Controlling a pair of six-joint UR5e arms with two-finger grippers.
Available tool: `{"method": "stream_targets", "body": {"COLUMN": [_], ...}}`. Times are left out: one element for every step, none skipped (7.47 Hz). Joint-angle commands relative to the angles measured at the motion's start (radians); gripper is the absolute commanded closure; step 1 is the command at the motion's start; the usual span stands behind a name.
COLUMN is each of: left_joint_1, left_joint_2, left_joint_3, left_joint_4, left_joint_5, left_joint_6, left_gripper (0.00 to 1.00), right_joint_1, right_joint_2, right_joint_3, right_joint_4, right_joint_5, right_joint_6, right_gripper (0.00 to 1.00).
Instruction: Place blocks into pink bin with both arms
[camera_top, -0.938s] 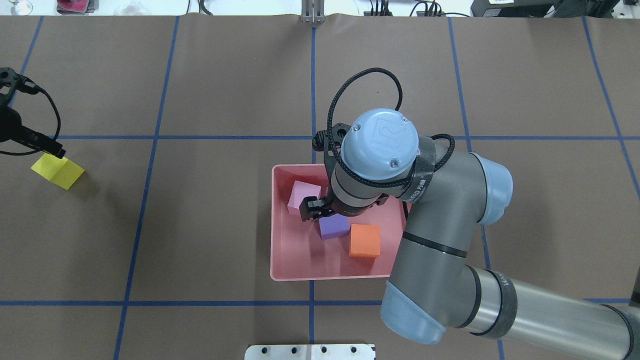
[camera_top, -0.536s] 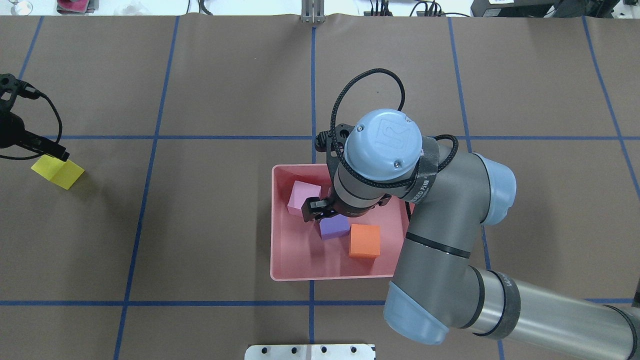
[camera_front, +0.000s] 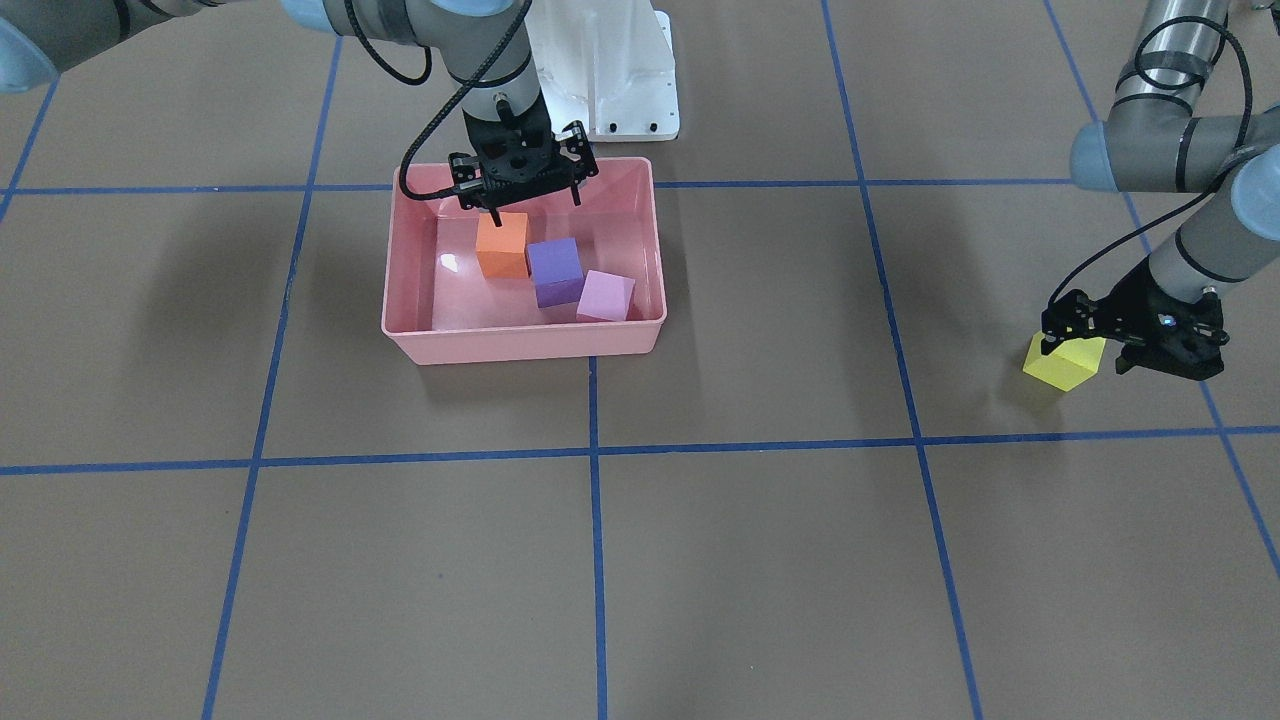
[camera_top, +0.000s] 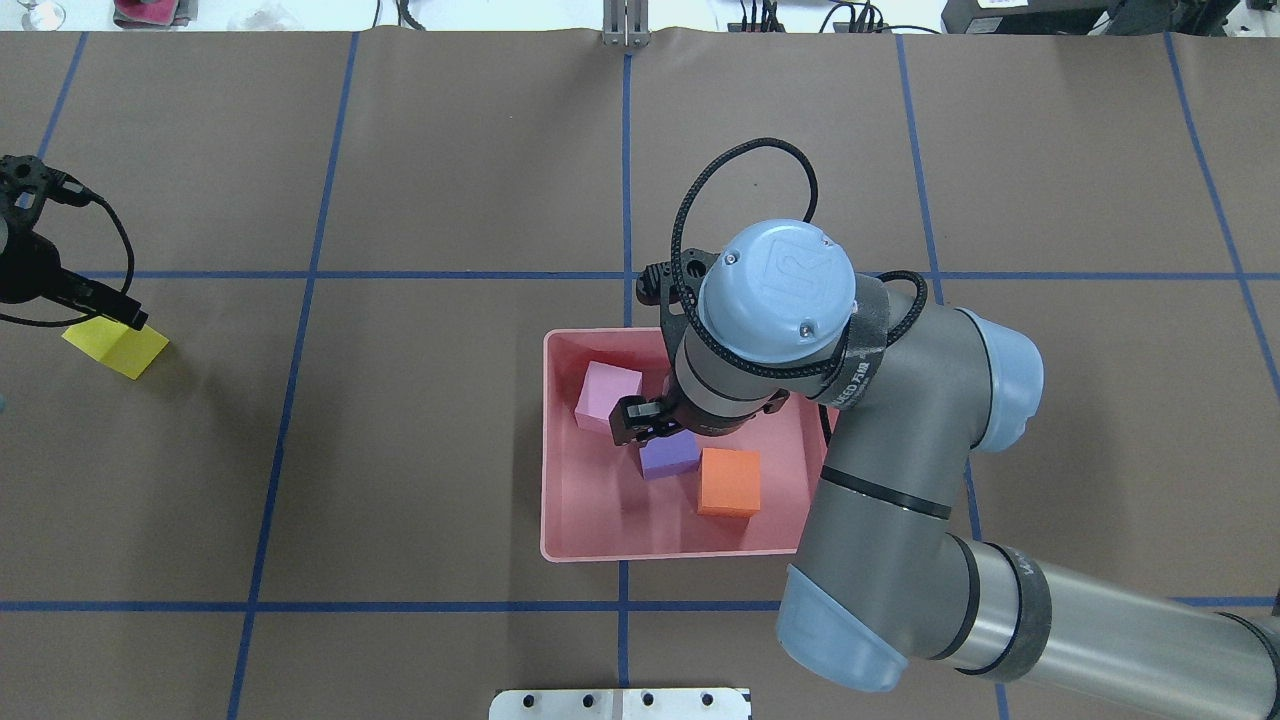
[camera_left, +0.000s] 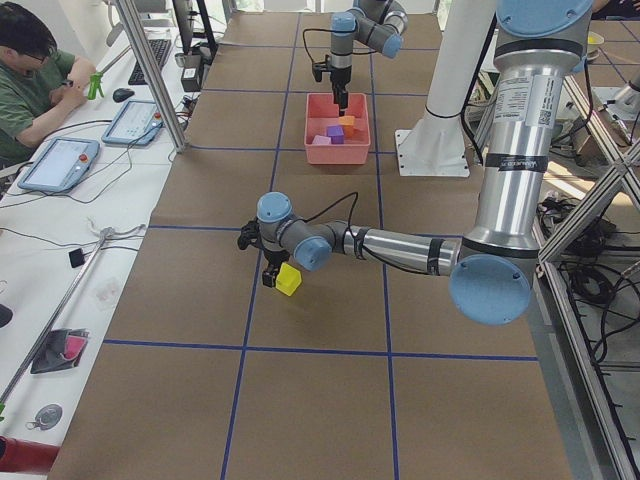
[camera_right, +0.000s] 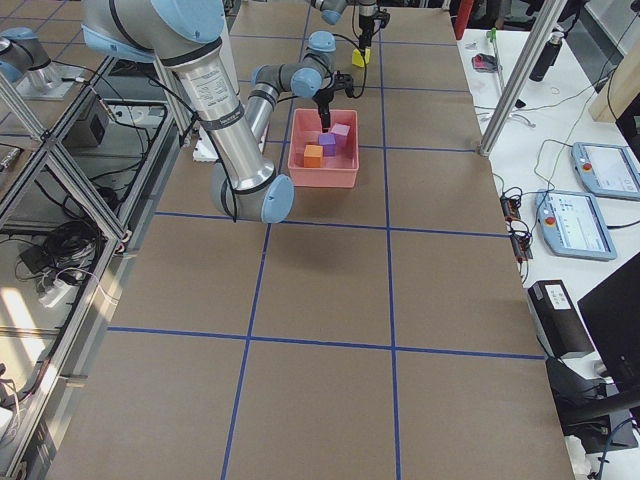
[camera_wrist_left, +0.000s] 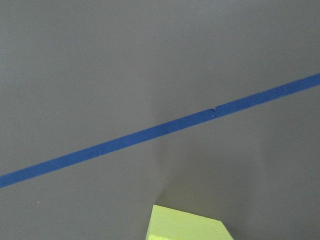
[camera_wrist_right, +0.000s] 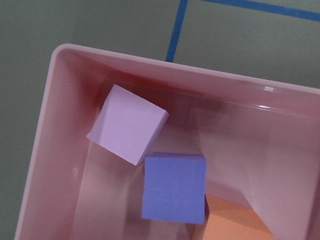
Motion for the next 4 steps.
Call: {"method": "stream_targets", "body": {"left_joint_1": [0.02, 0.029, 0.032, 0.04], "left_joint_2": [0.0, 0.0, 0.001, 0.003], "left_joint_3": [0.0, 0.005, 0.008, 0.01], "left_joint_4": [0.0, 0.0, 0.002, 0.003], "left_joint_5": [0.0, 0.005, 0.008, 0.009], "left_joint_6": [-0.001, 0.004, 0.006, 0.003], "left_gripper": [0.0, 0.0, 0.0, 0.0], "right_joint_1": [0.001, 0.001, 0.001, 0.001], "right_joint_2": [-0.008, -0.008, -0.006, -0.005], "right_joint_3": [0.001, 0.001, 0.001, 0.001], "right_joint_4": [0.0, 0.0, 0.0, 0.0], "right_joint_5": [0.0, 0.002, 0.002, 0.005], "right_joint_6": [0.0, 0.0, 0.0, 0.0], "right_gripper": [0.01, 0.01, 0.01, 0.01]}}
